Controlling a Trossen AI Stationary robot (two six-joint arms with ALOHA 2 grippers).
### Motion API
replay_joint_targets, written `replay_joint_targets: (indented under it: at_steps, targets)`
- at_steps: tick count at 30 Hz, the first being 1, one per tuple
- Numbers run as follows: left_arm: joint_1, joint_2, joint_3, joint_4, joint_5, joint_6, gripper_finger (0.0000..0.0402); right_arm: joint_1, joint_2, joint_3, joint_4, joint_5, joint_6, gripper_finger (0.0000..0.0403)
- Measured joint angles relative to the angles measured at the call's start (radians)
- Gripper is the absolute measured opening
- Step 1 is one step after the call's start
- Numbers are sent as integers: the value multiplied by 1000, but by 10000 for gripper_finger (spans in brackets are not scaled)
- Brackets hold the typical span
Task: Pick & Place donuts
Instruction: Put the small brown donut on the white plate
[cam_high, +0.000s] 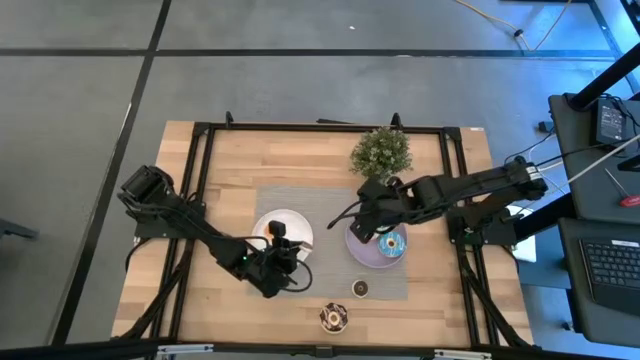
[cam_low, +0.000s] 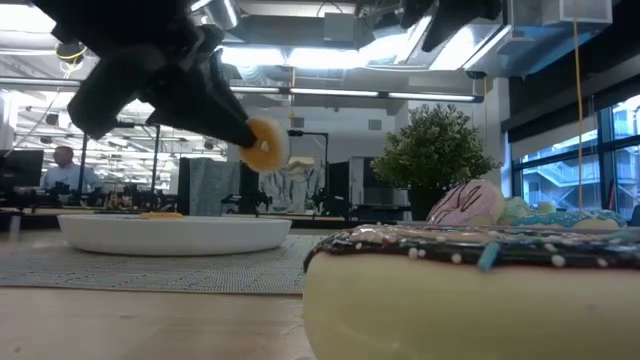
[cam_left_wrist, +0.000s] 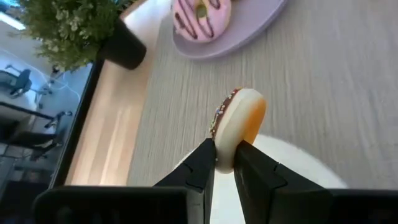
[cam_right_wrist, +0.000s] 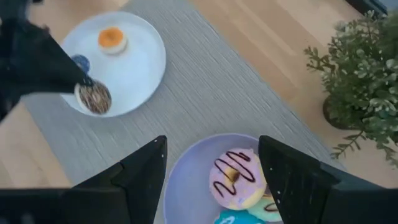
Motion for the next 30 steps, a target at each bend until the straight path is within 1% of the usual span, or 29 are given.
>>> replay_joint_targets:
  at_steps: [3, 7, 9, 12, 16, 21, 30]
  targets:
    - [-1, 0, 0, -74, 6, -61, 50, -1, 14, 0, -17, 0, -6, 255]
    - [-8, 0, 0, -182, 17, -225, 50, 0, 16, 0, -27, 0, -14, 255]
    - [-16, 1, 0, -202, 17, -267, 49, 0, 16, 0, -26, 0, -11, 255]
    - [-25, 14, 0, -201, 19, -264, 49, 0, 16, 0, -26, 0, -11, 255]
    - [-27, 50, 1, -201, 70, -270, 49, 0, 16, 0, -26, -2, -17, 255]
    - [-27, 98, 1, -183, 73, -277, 49, 0, 16, 0, -26, -7, -21, 255]
    - [-26, 103, 1, -175, 98, -277, 50, 0, 16, 0, -52, -10, -27, 255]
